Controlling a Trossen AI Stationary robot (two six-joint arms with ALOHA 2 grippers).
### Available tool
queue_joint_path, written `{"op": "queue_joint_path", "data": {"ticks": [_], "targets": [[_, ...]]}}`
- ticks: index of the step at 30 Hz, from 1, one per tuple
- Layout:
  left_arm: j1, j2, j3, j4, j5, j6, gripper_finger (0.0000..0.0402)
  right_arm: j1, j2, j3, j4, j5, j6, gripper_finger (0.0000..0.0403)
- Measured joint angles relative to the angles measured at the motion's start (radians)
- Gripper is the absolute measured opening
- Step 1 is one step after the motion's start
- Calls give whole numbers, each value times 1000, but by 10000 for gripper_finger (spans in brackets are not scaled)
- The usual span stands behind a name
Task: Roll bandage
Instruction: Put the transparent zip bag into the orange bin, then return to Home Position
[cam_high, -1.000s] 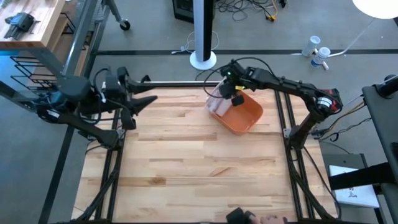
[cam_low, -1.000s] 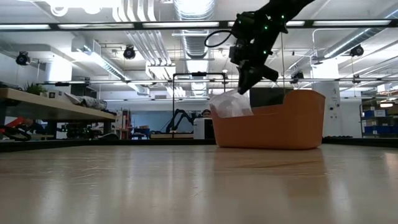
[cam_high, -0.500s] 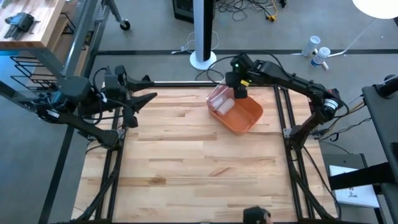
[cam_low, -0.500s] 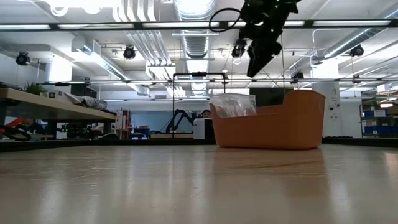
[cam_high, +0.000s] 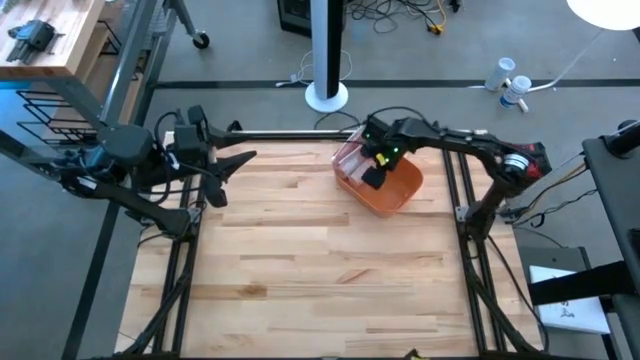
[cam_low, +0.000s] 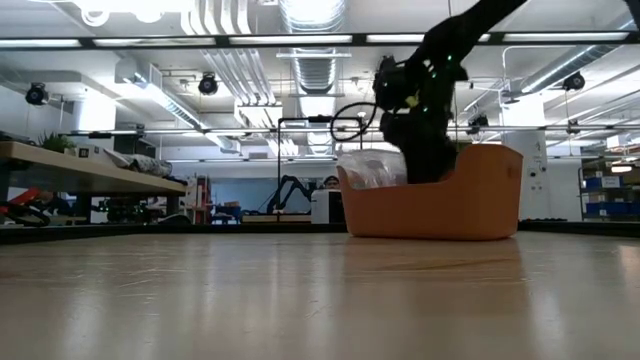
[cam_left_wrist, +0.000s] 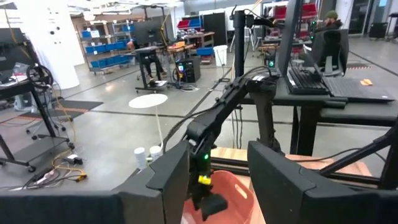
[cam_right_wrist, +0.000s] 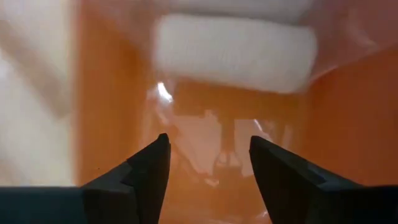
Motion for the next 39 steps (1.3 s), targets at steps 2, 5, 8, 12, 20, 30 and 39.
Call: {"op": "queue_joint_path", "data": {"ticks": [2, 5, 8, 12, 20, 30, 39], "targets": [[0, 1, 0, -1, 0, 0, 157, 1, 30, -3, 62, 2, 20, 207], [0, 1, 0, 0, -6, 0, 164, 2, 68, 21, 161, 47, 42, 213], [0, 1, 0, -1, -17, -1, 173, 2, 90, 61, 249, 117, 58, 222], [0, 0, 0, -1, -18, -1, 182, 2, 95, 116, 282, 133, 32, 231], [0, -10, 0, -36, -17, -27, 180, 15, 15, 182, 121, 68, -81, 227], [0, -17, 0, -38, -17, -31, 154, 173, -343, 136, 96, 32, -29, 199], [0, 11, 0, -12, -9, -59, 166, 436, -587, 71, 216, 25, 232, 191]]}}
